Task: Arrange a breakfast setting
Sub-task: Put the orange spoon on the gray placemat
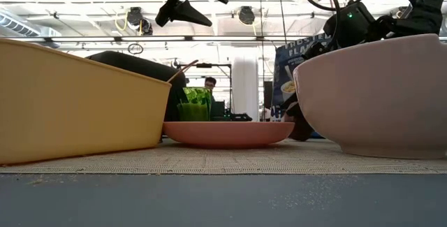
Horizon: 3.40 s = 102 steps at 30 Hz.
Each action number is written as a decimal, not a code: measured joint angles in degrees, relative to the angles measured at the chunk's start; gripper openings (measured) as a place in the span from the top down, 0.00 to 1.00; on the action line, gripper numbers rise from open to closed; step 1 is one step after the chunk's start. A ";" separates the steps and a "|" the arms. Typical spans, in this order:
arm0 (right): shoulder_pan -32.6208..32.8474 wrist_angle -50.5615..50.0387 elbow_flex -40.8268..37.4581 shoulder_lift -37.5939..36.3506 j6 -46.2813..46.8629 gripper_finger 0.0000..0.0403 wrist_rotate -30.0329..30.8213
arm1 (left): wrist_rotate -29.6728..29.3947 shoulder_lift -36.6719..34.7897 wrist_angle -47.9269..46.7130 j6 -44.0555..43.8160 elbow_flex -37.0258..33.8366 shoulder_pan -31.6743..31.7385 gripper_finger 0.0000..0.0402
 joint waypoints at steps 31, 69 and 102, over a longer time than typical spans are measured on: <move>0.02 4.91 0.02 -0.07 0.04 0.12 -0.01 | 0.00 0.02 0.00 0.01 0.00 -0.01 0.30; 0.02 3.46 0.02 -25.94 19.54 0.12 -7.69 | 0.00 0.02 2.44 -0.27 -0.02 0.00 0.30; 0.02 3.46 0.02 -25.86 23.11 0.12 -7.43 | 0.00 0.02 10.72 3.31 -0.02 0.00 0.30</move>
